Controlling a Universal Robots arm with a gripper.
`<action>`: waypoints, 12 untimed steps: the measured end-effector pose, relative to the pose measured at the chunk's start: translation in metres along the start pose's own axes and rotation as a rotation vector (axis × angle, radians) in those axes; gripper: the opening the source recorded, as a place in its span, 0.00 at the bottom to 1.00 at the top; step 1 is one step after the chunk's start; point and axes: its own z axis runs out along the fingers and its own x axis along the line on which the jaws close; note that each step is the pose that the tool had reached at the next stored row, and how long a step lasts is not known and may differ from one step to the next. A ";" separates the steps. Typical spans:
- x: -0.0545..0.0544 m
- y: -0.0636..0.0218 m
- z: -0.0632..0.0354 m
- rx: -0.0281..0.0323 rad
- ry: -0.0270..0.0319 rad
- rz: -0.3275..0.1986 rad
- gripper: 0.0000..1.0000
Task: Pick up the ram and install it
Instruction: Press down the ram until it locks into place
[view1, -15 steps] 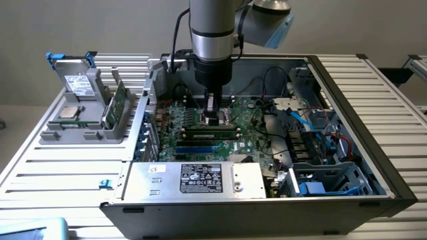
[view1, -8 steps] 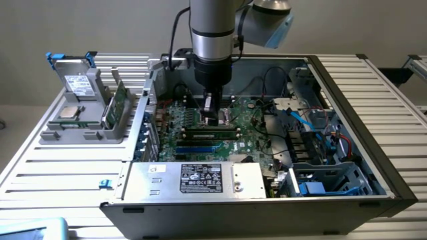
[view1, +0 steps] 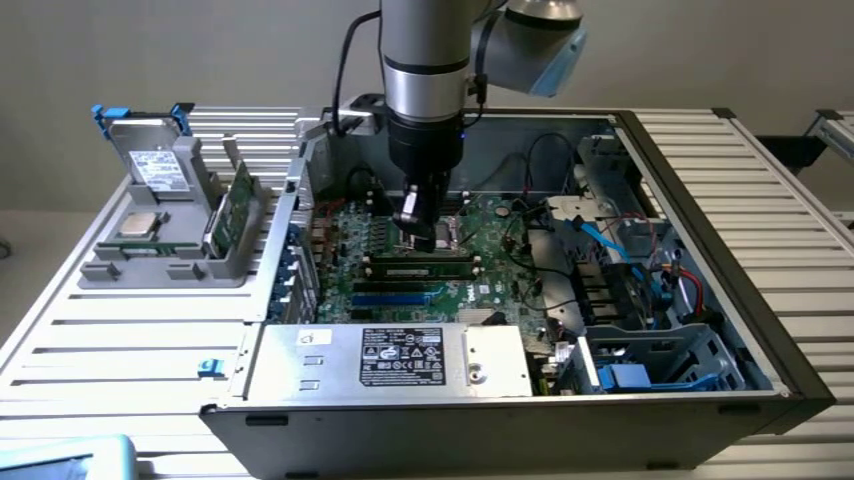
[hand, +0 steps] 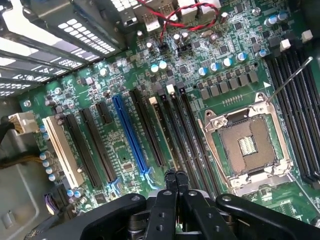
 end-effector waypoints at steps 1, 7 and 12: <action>0.000 0.0000 0.0000 -0.0012 -0.0001 0.013 0.11; 0.000 0.0000 0.0000 -0.0101 -0.0033 0.085 0.11; 0.000 0.0000 0.0000 -0.0181 -0.0078 0.145 0.11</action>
